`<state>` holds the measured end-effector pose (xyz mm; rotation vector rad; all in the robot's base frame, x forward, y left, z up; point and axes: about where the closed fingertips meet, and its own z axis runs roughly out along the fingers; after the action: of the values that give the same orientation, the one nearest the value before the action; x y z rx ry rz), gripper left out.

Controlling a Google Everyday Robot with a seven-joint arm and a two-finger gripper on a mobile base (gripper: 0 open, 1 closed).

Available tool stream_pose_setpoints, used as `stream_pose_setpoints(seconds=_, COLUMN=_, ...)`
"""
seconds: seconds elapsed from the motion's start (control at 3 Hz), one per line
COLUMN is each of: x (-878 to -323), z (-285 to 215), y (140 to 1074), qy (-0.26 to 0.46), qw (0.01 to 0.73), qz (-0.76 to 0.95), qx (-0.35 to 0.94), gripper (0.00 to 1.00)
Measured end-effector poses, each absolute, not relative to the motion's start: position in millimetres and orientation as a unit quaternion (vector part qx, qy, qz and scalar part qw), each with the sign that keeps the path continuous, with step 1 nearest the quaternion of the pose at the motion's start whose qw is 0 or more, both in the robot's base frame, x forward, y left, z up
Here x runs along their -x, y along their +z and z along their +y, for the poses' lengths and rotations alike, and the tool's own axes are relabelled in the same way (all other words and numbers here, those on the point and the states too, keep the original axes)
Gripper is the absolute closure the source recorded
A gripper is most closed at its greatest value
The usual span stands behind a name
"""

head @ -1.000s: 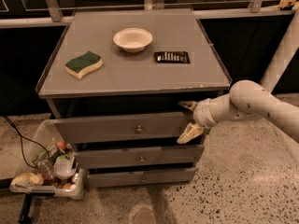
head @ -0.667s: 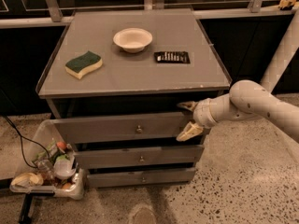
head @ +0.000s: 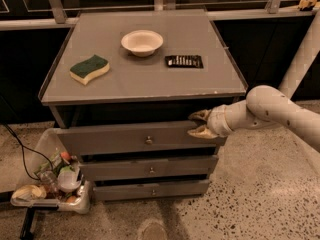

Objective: Open top drawer

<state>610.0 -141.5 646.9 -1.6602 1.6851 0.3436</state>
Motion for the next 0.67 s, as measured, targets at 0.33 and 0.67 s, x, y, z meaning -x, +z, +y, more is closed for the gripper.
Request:
stream_pose_setpoints(seconds=0.33, x=-605.3, z=-142.9, y=647.3, qy=0.136, qw=0.367, qz=0.656, qx=0.645, gripper=0.96)
stream_pose_setpoints(seconds=0.67, x=-605.2, z=-142.9, y=650.3, qy=0.136, qw=0.367, qz=0.656, qx=0.645, gripper=1.0)
